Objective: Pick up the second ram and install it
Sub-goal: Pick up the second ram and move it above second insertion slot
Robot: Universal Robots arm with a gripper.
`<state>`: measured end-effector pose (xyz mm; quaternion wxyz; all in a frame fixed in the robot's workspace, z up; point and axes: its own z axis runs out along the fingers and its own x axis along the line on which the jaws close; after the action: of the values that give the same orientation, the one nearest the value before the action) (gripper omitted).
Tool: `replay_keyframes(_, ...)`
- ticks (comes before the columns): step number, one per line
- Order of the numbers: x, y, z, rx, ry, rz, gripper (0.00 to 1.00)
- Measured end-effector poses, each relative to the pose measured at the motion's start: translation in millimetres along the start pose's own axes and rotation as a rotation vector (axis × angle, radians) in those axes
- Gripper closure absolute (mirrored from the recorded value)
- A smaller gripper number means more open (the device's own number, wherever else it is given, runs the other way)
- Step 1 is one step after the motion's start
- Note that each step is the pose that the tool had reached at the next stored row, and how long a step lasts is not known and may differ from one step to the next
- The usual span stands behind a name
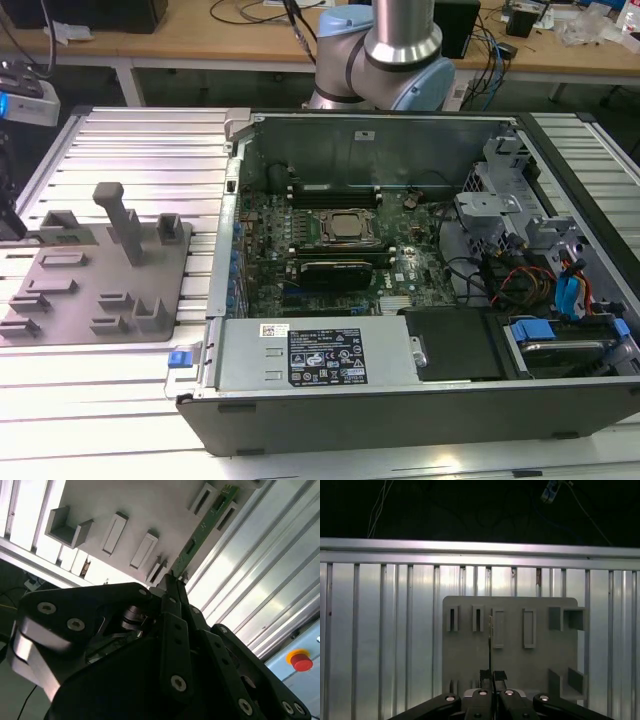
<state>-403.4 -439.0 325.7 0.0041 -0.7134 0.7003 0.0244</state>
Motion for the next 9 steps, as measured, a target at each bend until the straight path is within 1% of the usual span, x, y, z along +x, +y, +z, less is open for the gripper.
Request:
replay_keyframes(6,-0.9,0.3,-12.7,0.0025,-0.0029,0.0,0.91)
replay_keyframes(7,-1.3,0.4,-16.8,0.0034,-0.0036,0.0,0.91)
replay_keyframes(9,-1.6,0.6,-20.8,0.004,-0.0042,0.0,0.91)
